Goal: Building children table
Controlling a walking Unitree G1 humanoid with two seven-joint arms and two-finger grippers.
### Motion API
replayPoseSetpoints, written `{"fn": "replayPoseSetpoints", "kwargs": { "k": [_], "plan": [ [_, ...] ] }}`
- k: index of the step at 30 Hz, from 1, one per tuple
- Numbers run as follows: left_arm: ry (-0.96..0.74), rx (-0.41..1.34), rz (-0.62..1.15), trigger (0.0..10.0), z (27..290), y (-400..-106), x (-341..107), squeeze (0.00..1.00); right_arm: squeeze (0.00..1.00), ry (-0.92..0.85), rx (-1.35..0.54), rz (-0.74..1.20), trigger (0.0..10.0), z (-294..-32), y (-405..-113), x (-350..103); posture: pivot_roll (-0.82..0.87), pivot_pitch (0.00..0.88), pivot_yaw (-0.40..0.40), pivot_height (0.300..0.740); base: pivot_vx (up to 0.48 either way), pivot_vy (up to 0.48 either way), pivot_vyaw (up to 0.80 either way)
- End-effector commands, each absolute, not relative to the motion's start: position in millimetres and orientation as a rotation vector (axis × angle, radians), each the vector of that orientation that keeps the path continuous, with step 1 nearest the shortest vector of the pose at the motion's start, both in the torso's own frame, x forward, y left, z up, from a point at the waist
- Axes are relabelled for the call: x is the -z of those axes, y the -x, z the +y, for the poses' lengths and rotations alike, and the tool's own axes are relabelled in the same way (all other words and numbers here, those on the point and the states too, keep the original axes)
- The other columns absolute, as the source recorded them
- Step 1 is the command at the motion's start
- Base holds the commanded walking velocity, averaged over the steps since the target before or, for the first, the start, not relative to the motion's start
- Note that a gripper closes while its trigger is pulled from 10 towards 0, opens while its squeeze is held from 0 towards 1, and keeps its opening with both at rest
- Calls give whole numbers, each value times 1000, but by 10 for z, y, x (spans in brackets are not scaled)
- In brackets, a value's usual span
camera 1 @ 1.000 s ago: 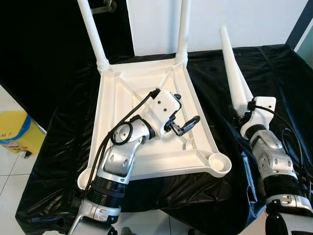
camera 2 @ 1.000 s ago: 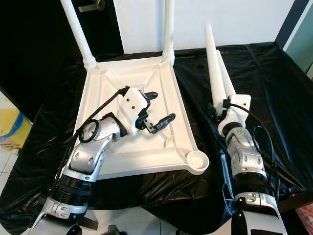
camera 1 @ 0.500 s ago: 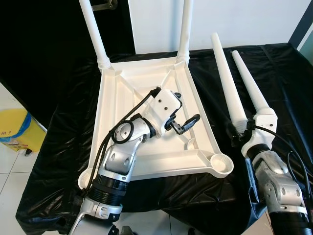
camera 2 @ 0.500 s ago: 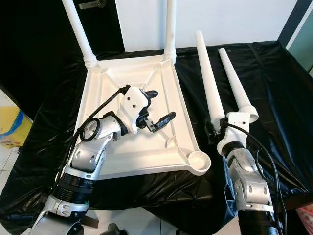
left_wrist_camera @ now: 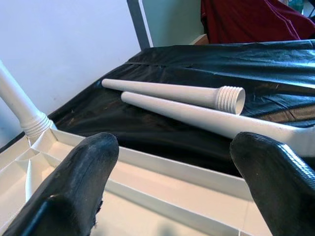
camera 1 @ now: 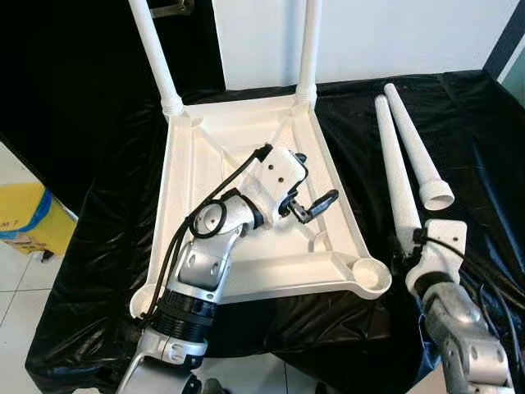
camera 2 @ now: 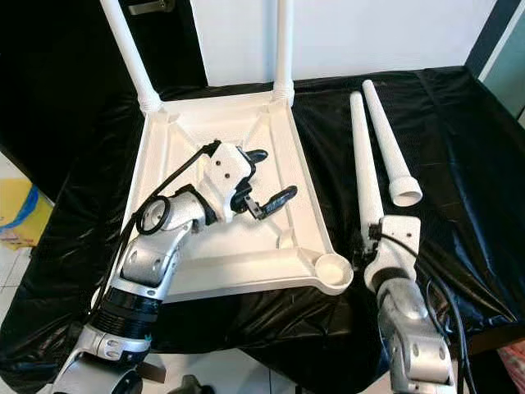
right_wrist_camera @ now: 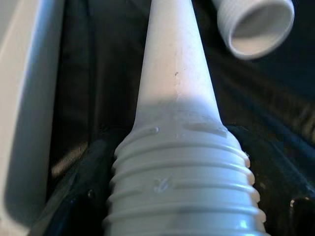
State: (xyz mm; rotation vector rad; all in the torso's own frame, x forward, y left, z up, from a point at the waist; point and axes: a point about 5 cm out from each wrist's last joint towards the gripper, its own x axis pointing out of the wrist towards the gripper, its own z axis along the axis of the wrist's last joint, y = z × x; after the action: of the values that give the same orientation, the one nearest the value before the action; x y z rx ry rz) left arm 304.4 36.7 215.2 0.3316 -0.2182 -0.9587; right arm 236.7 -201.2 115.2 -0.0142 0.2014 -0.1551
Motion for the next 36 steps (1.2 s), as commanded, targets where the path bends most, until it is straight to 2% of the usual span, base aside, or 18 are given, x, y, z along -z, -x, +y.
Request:
{"fn": "replayPoseSetpoints", "kwargs": {
  "k": [1, 7, 8, 19, 20, 21, 31, 36],
  "plan": [
    [-321, 817, -244, 10000, 408, -3118, -2182, 0, 0, 24, 143, 213, 10000, -1947, -2322, -1159, -147, 83, 48, 740, 0, 0, 0],
    [-325, 819, -254, 10000, 397, -3122, -2204, 0, 0, 28, 110, 229, 10000, -1868, -2266, -1148, -148, 83, 51, 740, 0, 0, 0],
    [-326, 820, -257, 10000, 395, -3122, -2211, 0, 1000, 22, 101, 225, 10000, -1876, -2268, -1165, -148, 83, 53, 740, 0, 0, 0],
    [-338, 835, -265, 10000, 402, -3115, -2219, 0, 1000, 29, 64, 115, 10000, -1861, -2348, -1416, -147, 79, 59, 740, 0, 0, 0],
    [-338, 858, -263, 10000, 411, -3093, -2213, 0, 294, 22, 68, 86, 10000, -1866, -2408, -1490, -145, 78, 57, 740, 0, 0, 0],
    [-335, 879, -259, 10000, 418, -3077, -2208, 0, 0, 17, 70, 69, 10000, -1871, -2458, -1539, -144, 79, 59, 740, 0, 0, 0],
    [-306, 1016, -241, 10000, 447, -2925, -2172, 0, 0, 5, 71, 41, 10000, -1912, -2706, -1659, -135, 75, 59, 740, 0, 0, 0],
    [-273, 1191, -217, 10000, 444, -2728, -2156, 0, 0, -31, 104, 59, 10000, -1947, -2923, -1680, -125, 70, 57, 740, 0, 0, 0]
  ]
}}
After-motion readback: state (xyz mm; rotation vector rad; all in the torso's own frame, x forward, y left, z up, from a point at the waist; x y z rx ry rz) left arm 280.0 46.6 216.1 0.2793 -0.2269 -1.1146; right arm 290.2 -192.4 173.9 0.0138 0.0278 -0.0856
